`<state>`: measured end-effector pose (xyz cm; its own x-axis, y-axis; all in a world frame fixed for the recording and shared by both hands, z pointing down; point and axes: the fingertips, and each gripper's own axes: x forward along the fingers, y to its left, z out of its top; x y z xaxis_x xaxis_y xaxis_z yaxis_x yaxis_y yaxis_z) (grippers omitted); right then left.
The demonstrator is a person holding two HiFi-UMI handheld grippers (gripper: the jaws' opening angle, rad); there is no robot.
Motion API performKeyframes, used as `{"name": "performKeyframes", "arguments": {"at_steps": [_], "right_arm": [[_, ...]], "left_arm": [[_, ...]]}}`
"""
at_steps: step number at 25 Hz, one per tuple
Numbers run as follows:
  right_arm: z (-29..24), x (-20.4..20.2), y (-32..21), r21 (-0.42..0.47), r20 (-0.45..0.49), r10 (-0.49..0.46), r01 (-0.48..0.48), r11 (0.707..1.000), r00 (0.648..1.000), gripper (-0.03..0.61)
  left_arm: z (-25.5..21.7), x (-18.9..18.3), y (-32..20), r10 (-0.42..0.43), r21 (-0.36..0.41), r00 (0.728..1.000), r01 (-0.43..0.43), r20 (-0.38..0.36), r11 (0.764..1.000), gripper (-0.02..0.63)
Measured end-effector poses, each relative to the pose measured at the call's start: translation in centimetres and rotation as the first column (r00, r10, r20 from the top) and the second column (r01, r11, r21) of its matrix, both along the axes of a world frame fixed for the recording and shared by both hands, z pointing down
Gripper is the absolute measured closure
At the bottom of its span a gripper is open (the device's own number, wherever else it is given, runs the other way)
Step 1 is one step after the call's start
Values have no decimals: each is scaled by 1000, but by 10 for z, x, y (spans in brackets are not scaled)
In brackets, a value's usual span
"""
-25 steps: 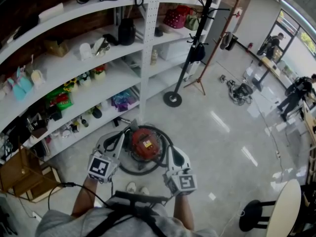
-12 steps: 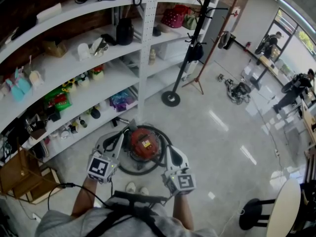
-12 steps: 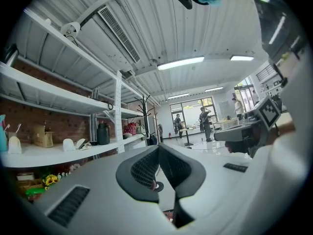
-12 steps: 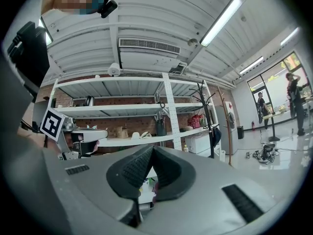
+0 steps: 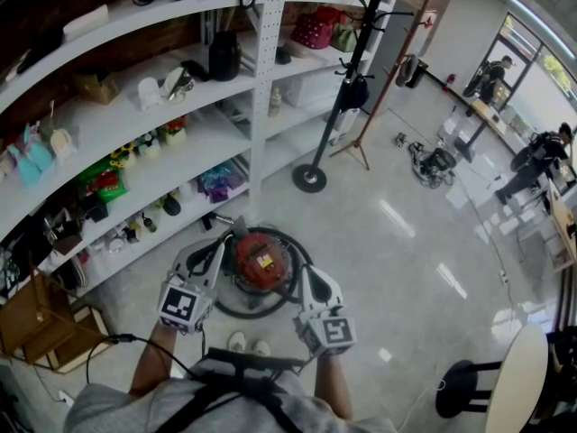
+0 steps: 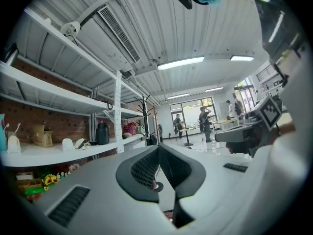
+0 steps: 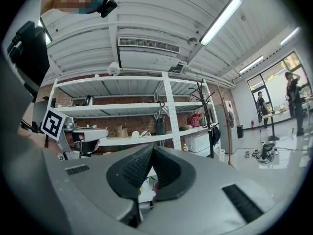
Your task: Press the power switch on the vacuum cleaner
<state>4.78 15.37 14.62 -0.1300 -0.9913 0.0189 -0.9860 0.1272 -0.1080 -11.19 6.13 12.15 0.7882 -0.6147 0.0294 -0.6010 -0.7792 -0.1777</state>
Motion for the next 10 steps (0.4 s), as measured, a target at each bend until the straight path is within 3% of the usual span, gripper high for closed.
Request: {"name": "performKeyframes", "arguments": {"at_steps": [10], "right_arm": [[3,1,3,-5,2,-6,6,1000,1000,568]], "left_arm": [[1,5,4,6,-2,1000,-6,2,1000,607]]}}
